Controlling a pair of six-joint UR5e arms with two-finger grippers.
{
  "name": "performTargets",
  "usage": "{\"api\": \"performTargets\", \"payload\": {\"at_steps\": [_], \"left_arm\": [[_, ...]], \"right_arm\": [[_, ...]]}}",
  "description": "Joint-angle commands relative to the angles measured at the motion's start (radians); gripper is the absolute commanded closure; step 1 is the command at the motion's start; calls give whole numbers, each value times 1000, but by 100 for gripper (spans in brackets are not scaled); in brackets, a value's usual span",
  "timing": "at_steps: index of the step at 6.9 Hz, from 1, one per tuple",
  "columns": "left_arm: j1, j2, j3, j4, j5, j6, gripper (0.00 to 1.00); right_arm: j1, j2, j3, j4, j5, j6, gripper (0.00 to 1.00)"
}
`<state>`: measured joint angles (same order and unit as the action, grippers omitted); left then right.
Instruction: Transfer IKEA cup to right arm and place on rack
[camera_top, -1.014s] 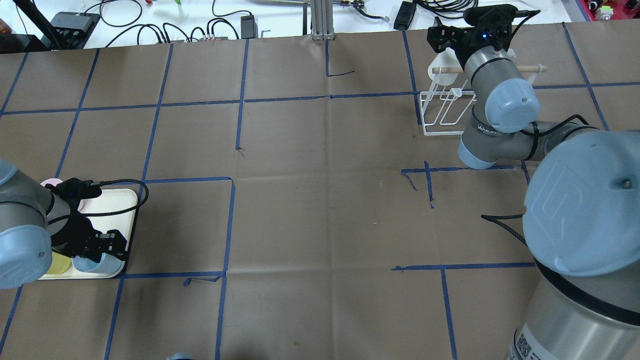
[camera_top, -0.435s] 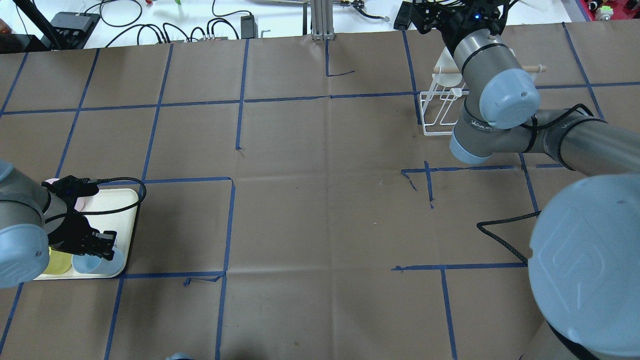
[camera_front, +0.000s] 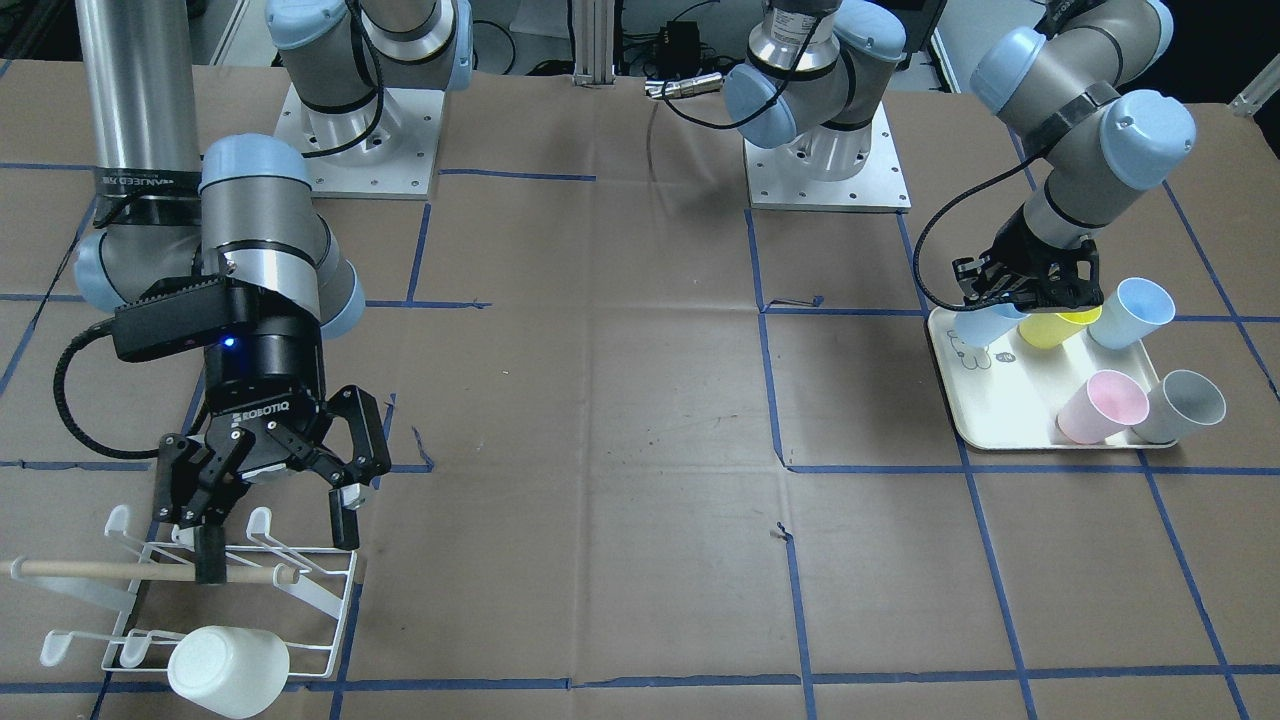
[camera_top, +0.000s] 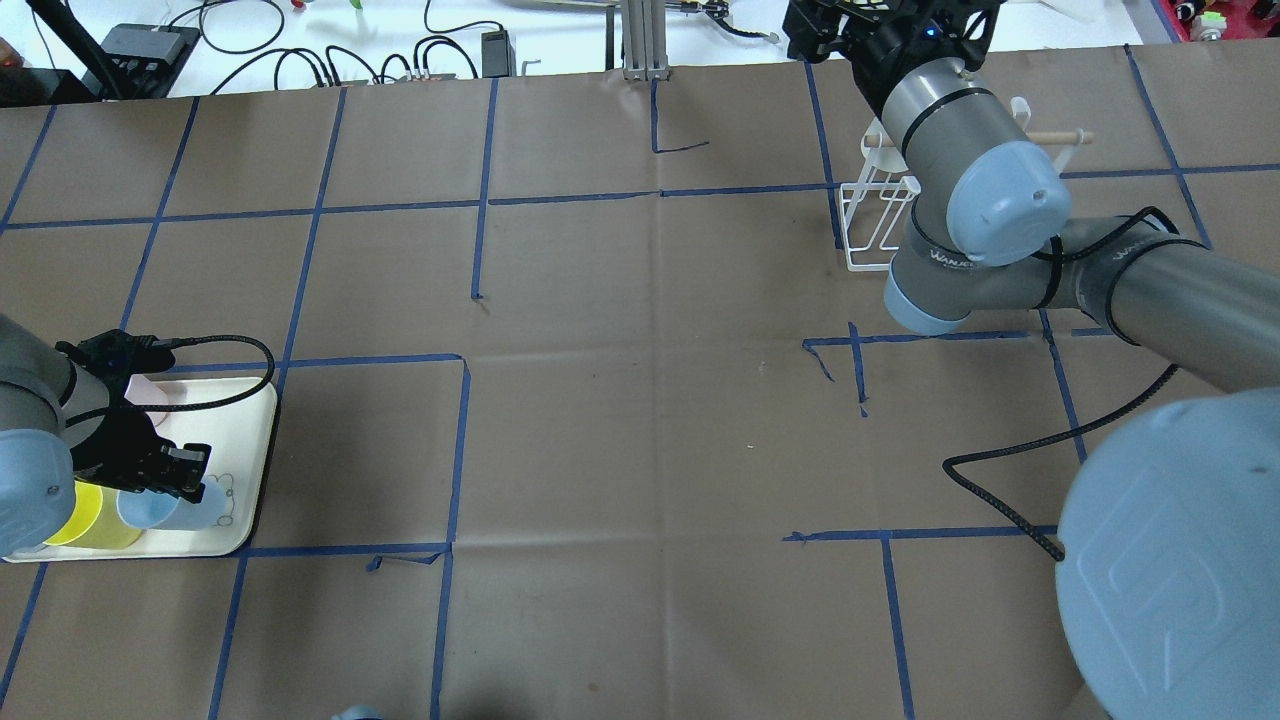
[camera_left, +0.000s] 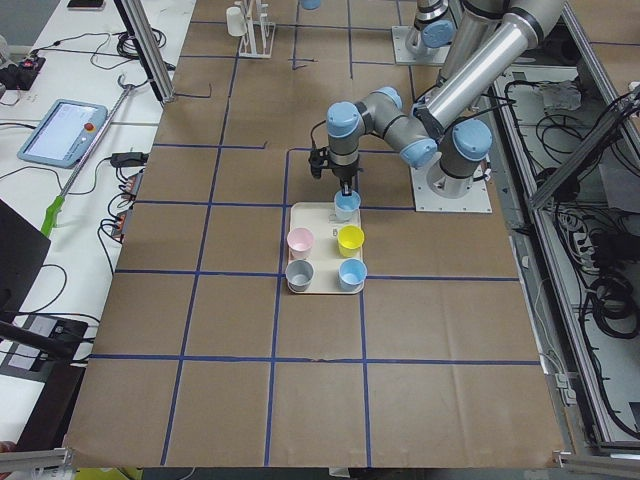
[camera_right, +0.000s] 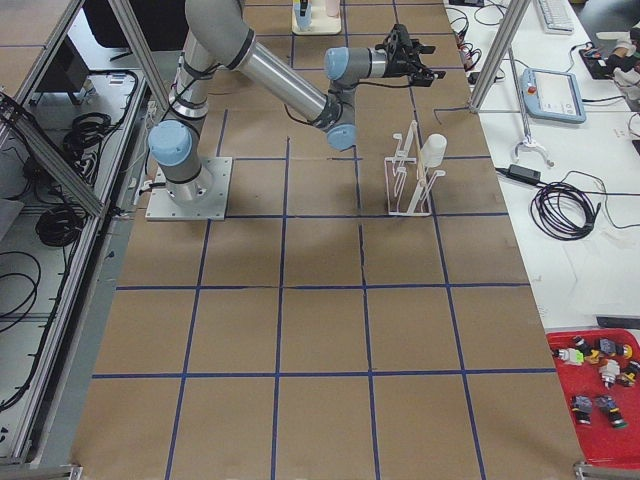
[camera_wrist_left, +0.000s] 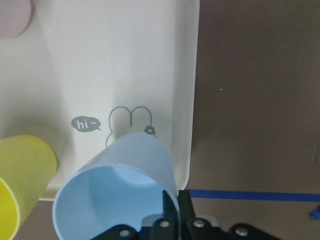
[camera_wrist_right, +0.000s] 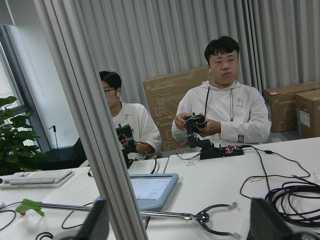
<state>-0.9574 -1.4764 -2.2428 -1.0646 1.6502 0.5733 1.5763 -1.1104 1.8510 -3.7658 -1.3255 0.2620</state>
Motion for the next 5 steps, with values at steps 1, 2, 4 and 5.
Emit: {"api": "performTargets", "payload": {"at_steps": [1,2,4,5], "left_arm": [[-15,48,102,-119,0,-1,100],[-32,47,211,-226,-35,-3,100],[-49,-2,447,-410,-95,-7,100],[-61,-48,550,-466,-96,-7,100]], "right_arm": [[83,-20,10,0,2,134,0],[99,-28,10,-2,2,137,0],[97,-29,22,0,26,299,0],[87,-29,36,-3,72,313,0]]}}
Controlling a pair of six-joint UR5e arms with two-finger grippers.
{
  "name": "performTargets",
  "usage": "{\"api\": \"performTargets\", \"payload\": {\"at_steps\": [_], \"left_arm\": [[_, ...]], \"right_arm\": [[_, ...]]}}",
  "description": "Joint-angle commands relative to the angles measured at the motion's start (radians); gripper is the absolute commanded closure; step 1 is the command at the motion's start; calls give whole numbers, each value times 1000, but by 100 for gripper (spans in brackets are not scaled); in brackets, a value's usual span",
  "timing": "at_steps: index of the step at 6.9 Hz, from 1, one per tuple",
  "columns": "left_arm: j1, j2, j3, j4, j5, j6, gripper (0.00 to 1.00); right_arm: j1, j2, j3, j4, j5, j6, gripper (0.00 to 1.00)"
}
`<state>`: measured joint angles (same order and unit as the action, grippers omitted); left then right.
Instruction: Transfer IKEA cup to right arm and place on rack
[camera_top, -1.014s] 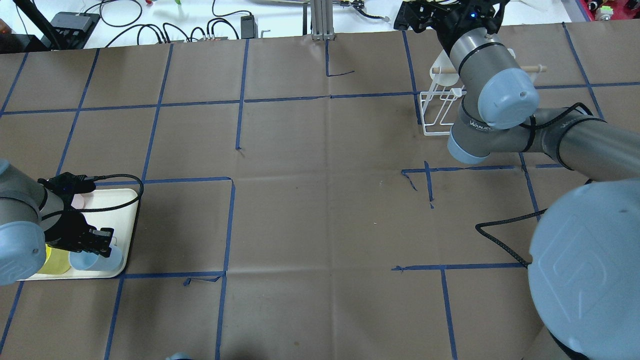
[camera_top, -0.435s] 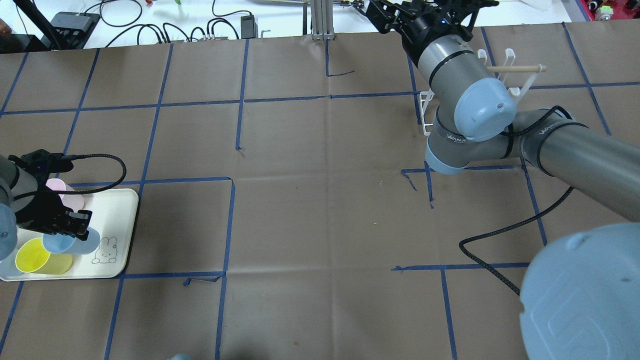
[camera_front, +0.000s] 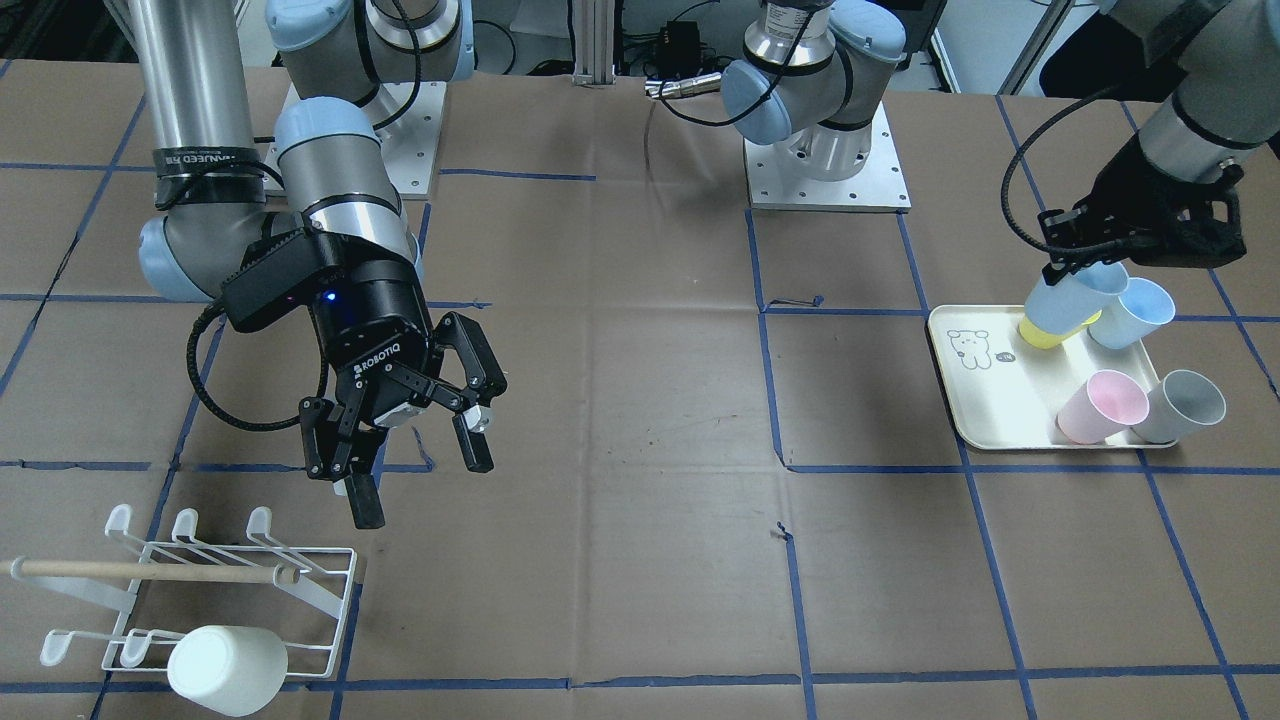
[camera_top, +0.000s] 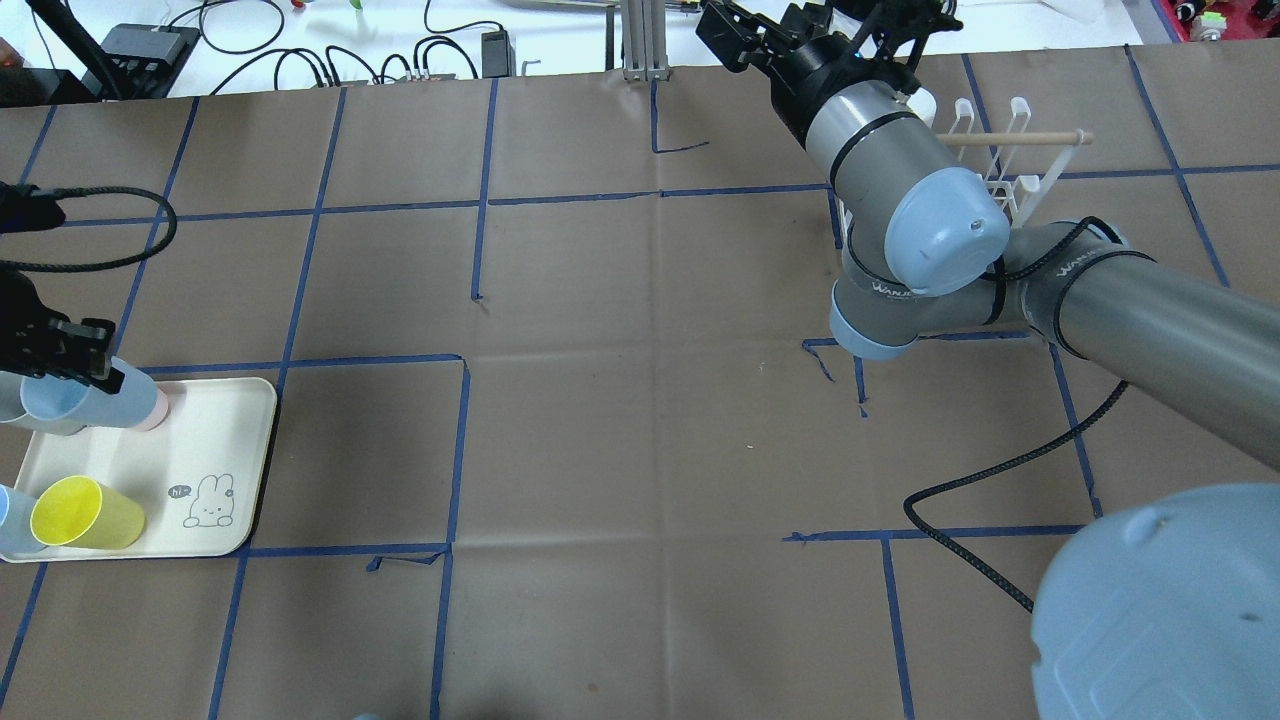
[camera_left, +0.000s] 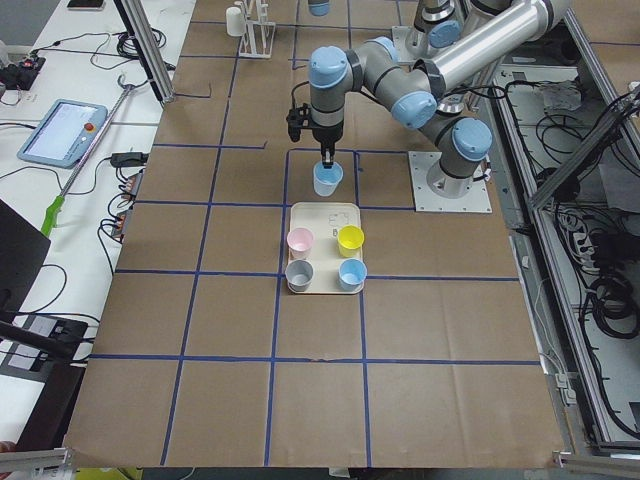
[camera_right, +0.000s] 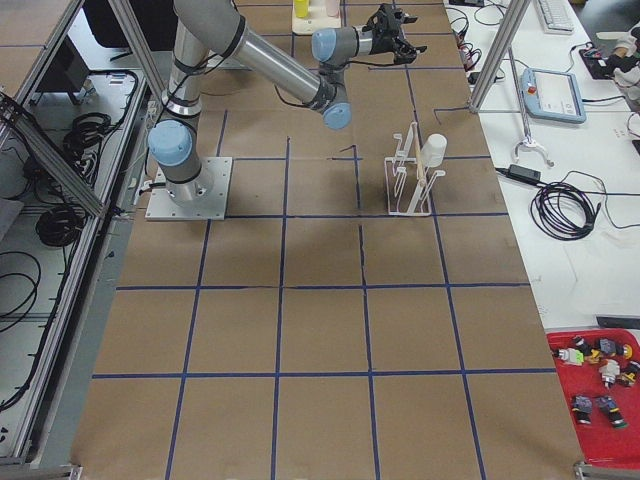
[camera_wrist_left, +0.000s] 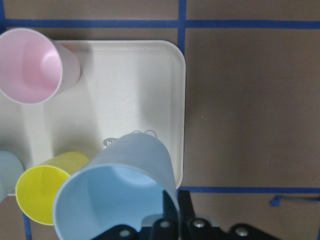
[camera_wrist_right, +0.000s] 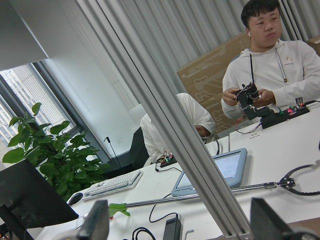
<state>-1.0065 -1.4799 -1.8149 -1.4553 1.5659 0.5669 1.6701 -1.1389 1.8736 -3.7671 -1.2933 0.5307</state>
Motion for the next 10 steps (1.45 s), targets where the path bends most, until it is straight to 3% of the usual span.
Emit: {"api": "performTargets", "payload": {"at_steps": [1,2,3,6,8,9,10], "left_arm": [[-45,-96,243,-152,-10,-4,100],[-70,-144,338,-186,-12,-4,100],[-96,-157,370,-183,-21,10,100],[-116,-149,347,-39,-341,110,100],[-118,-145,255,161,-557,159,100],[-119,-152,185,329,-687,159,100],[-121,-157,98,486,-754,160,100]], "right_arm": [[-10,-1,31,-2,57,81,0],[-12,-1,53,-2,58,195,0],[-12,-1,67,0,60,285,0],[-6,-1,73,1,100,478,0],[-4,-2,105,1,127,723,0],[-6,-2,123,0,147,833,0],[-1,-5,124,0,147,898,0]]}}
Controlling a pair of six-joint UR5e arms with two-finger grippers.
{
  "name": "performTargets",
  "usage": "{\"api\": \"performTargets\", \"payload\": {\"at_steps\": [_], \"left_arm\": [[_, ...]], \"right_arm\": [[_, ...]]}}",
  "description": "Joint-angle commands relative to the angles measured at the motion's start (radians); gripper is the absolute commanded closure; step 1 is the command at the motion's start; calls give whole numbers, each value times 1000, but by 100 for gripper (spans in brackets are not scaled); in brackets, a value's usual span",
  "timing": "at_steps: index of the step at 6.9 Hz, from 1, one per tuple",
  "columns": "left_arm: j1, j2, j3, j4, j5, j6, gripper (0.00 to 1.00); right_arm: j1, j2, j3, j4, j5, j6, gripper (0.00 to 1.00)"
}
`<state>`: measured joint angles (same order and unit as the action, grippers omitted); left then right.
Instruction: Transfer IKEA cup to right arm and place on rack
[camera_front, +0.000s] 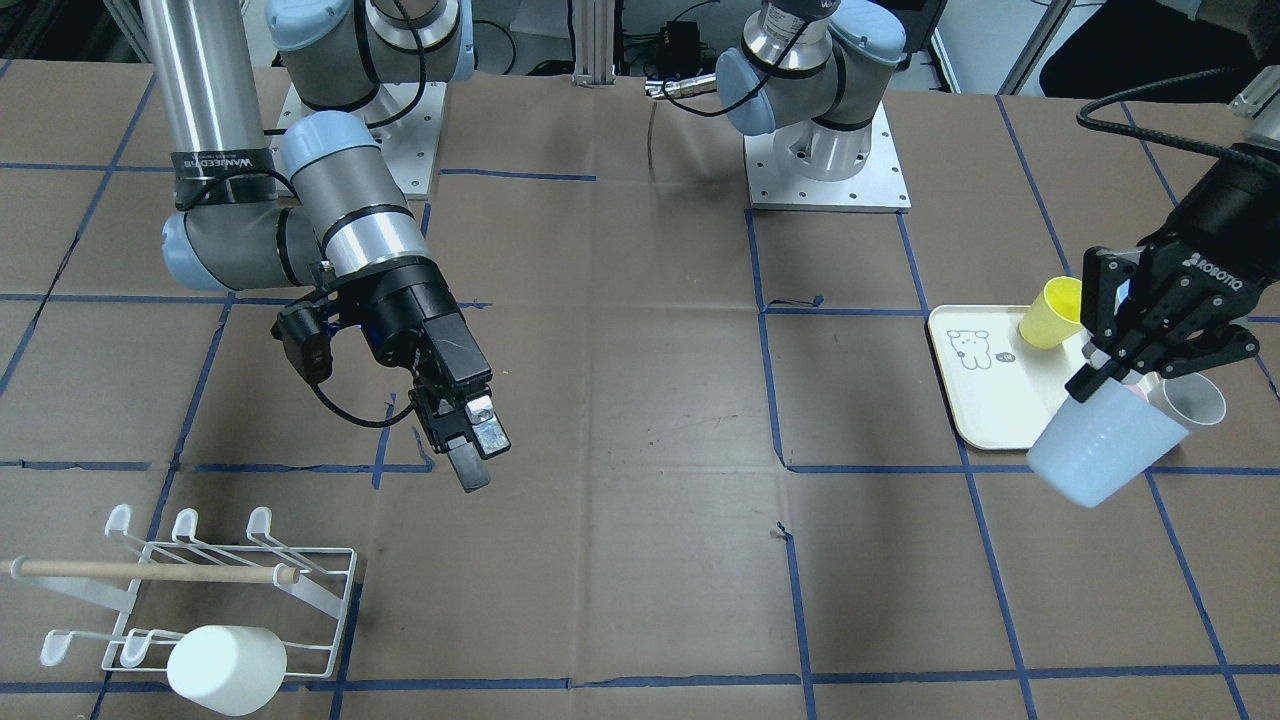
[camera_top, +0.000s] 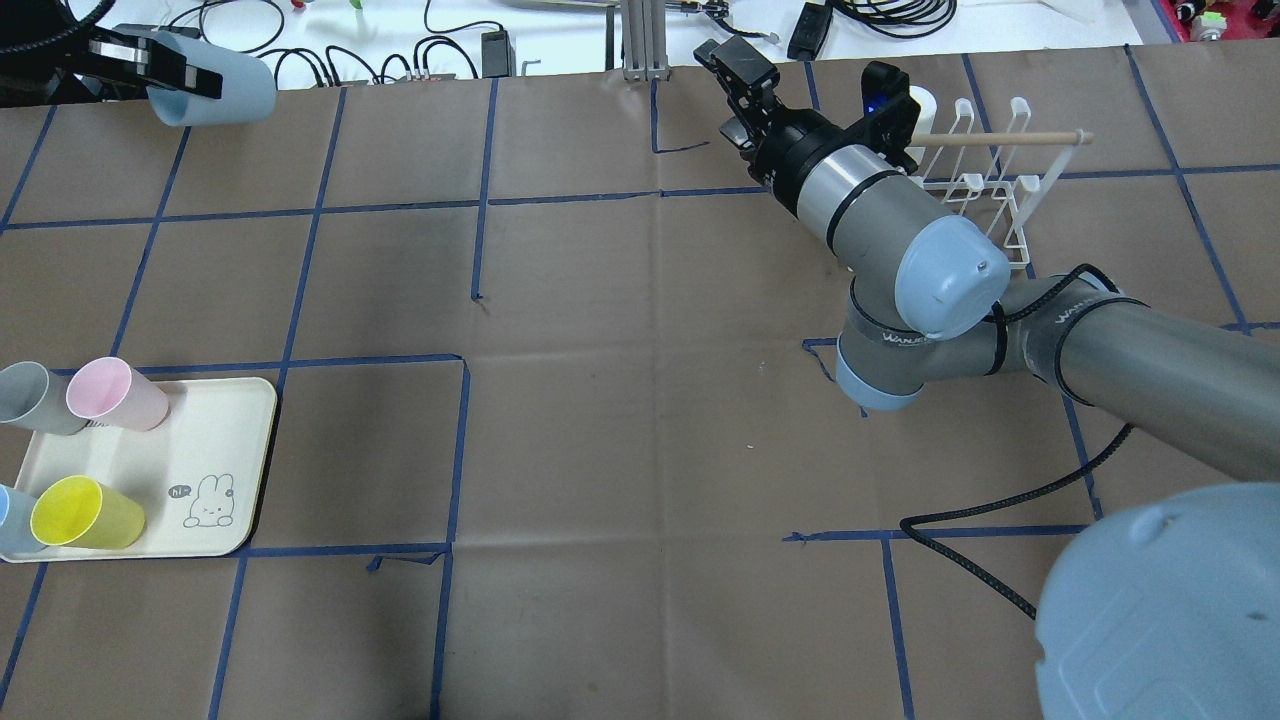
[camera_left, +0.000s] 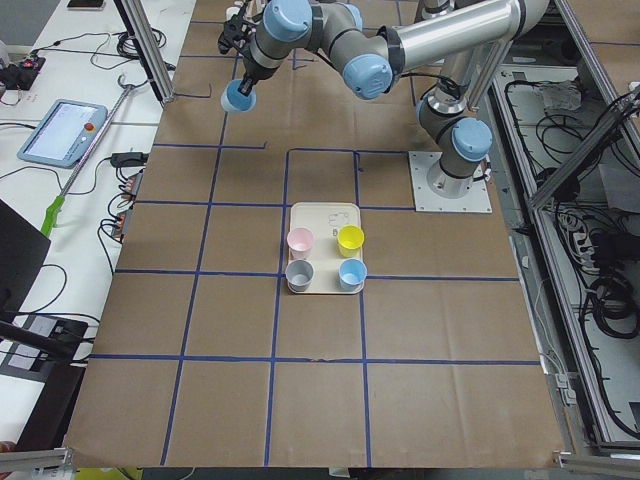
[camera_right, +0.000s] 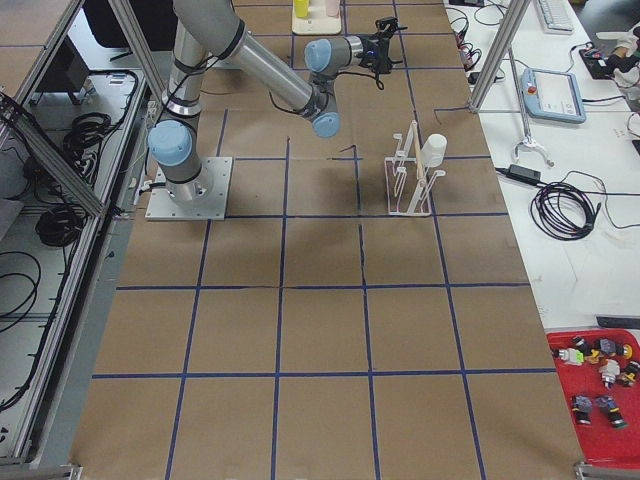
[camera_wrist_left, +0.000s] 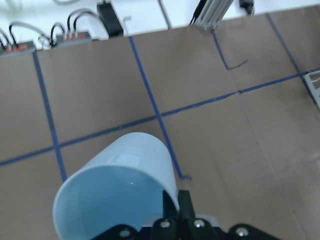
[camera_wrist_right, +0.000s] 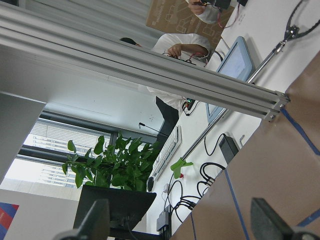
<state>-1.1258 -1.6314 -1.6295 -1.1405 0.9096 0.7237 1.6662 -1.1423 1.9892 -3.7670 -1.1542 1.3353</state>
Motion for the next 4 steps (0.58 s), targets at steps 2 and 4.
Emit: {"api": "performTargets", "payload": {"at_steps": [2,4], "left_arm": [[-2,-56,-220,449,-304,9,100],[-25,-207,-237,745,-463,-10,96]], "right_arm": [[10,-51,23,1,2,101,0],[10,-50,49,1,2,99,0]]}}
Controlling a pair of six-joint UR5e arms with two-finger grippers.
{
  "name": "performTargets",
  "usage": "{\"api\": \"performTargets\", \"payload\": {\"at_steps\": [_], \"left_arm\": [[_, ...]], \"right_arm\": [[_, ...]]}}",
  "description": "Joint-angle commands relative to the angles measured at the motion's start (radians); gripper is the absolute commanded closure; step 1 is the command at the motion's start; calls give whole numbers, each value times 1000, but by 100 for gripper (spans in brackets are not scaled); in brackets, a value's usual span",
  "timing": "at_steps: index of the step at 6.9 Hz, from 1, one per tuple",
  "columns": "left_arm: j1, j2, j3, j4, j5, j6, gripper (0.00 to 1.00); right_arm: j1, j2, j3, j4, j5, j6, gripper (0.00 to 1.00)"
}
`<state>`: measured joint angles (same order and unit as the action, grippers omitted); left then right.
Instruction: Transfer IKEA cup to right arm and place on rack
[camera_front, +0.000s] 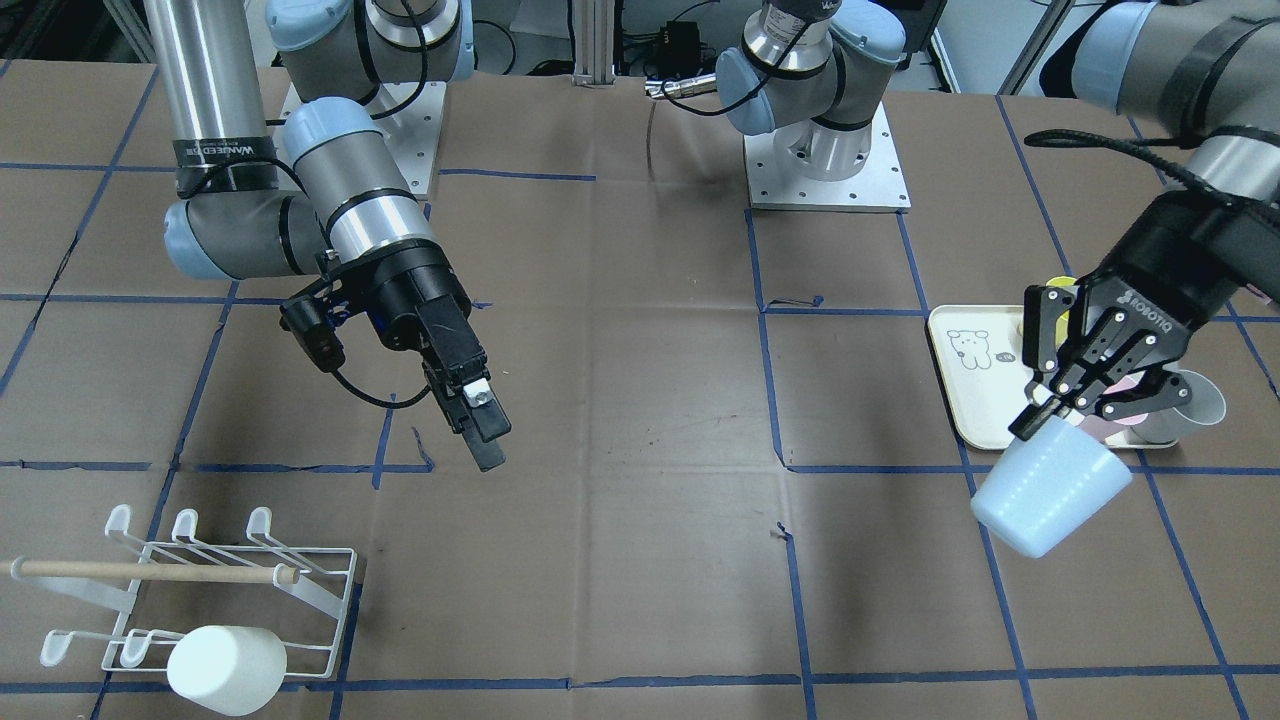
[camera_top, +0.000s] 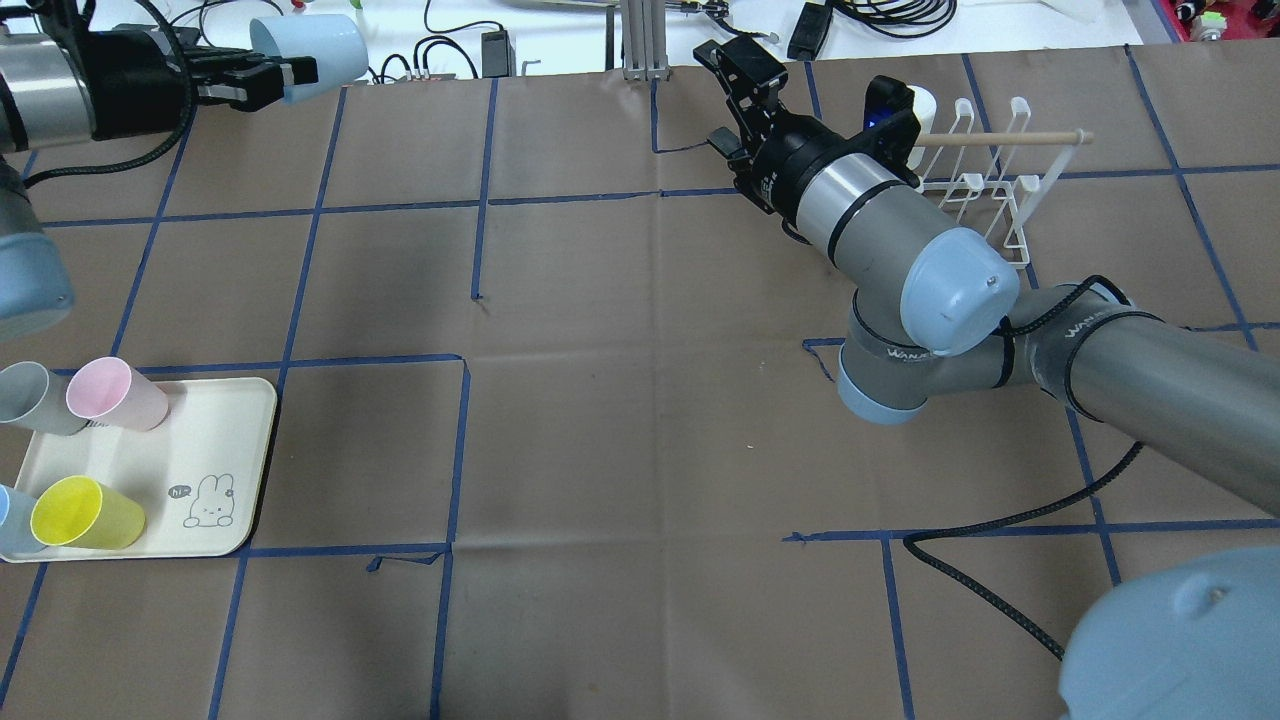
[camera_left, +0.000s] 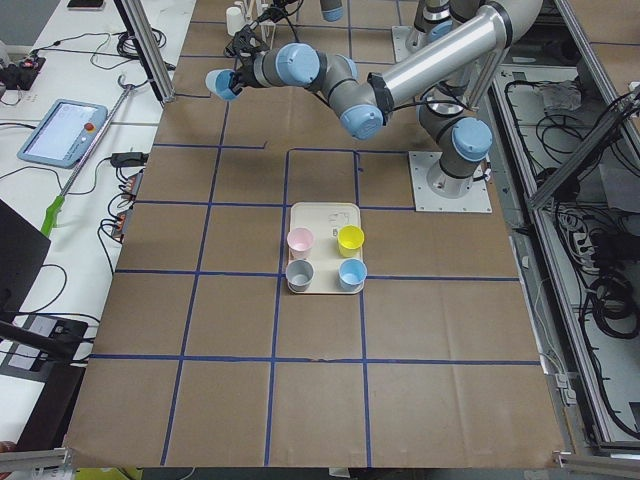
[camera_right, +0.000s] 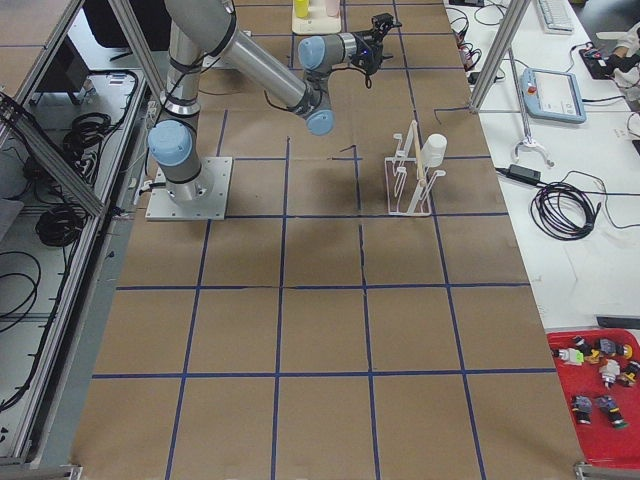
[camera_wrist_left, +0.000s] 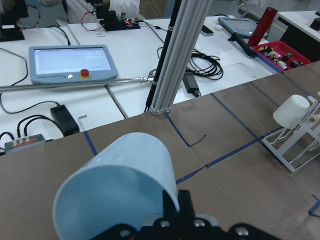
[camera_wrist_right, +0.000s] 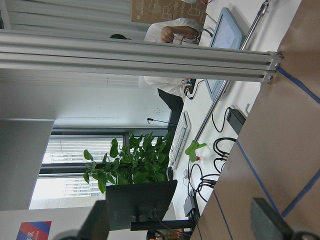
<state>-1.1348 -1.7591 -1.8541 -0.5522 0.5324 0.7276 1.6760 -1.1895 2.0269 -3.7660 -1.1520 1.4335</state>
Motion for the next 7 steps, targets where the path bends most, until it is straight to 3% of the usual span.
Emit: {"api": "performTargets", "payload": {"at_steps": [1,3,5,6,7], "left_arm": [[-57,-83,-17,191,-97,-89,96],[-140,-83,-89,400,-86,-203,96],[-157,-105,-186,755,-94,-467,96],[-215,-106,-201,797,-82,-494,94],[-286,-99,-204,798,1,-500,94]], "right_arm": [[1,1,13,0,0,-1,0],[1,4,10,0,0,-1,0],[1,7,10,0,2,1,0],[1,8,10,0,2,1,0],[1,8,10,0,0,1,0]]}}
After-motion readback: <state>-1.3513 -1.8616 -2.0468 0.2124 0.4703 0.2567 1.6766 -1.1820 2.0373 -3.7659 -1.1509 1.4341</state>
